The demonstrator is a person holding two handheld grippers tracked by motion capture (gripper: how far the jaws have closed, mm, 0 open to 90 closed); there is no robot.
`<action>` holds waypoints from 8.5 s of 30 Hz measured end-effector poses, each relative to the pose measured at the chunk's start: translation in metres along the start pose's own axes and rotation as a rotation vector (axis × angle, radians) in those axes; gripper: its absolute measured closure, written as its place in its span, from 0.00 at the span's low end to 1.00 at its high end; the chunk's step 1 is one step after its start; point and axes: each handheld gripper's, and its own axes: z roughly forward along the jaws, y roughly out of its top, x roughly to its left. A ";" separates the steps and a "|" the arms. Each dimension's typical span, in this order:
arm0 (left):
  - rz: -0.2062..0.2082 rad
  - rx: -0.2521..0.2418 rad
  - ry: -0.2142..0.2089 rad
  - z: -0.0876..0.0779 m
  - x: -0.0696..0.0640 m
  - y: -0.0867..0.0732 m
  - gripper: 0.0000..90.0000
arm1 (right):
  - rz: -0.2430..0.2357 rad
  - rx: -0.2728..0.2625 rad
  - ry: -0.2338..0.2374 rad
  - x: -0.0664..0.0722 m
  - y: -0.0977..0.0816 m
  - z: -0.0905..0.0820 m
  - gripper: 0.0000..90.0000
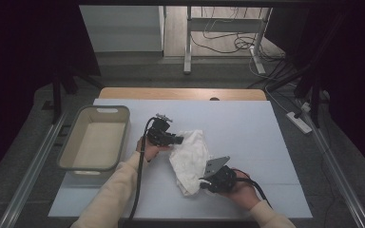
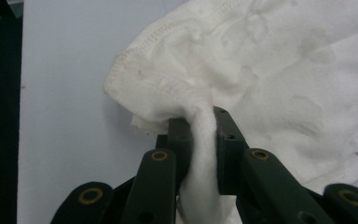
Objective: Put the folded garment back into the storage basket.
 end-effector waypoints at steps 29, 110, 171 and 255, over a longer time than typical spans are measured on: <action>0.031 -0.062 -0.018 -0.022 -0.007 0.007 0.84 | 0.023 -0.139 -0.002 0.008 0.007 -0.013 0.89; 0.047 -0.270 0.116 -0.167 0.011 0.018 0.84 | 0.000 -0.416 -0.019 -0.013 0.114 -0.023 0.89; -0.076 -0.302 0.250 -0.254 0.074 -0.030 0.84 | -0.056 -0.413 0.063 -0.013 0.214 0.043 0.89; -0.157 -0.181 0.309 -0.250 0.140 -0.072 0.84 | -0.053 -0.351 0.172 -0.002 0.269 0.137 0.89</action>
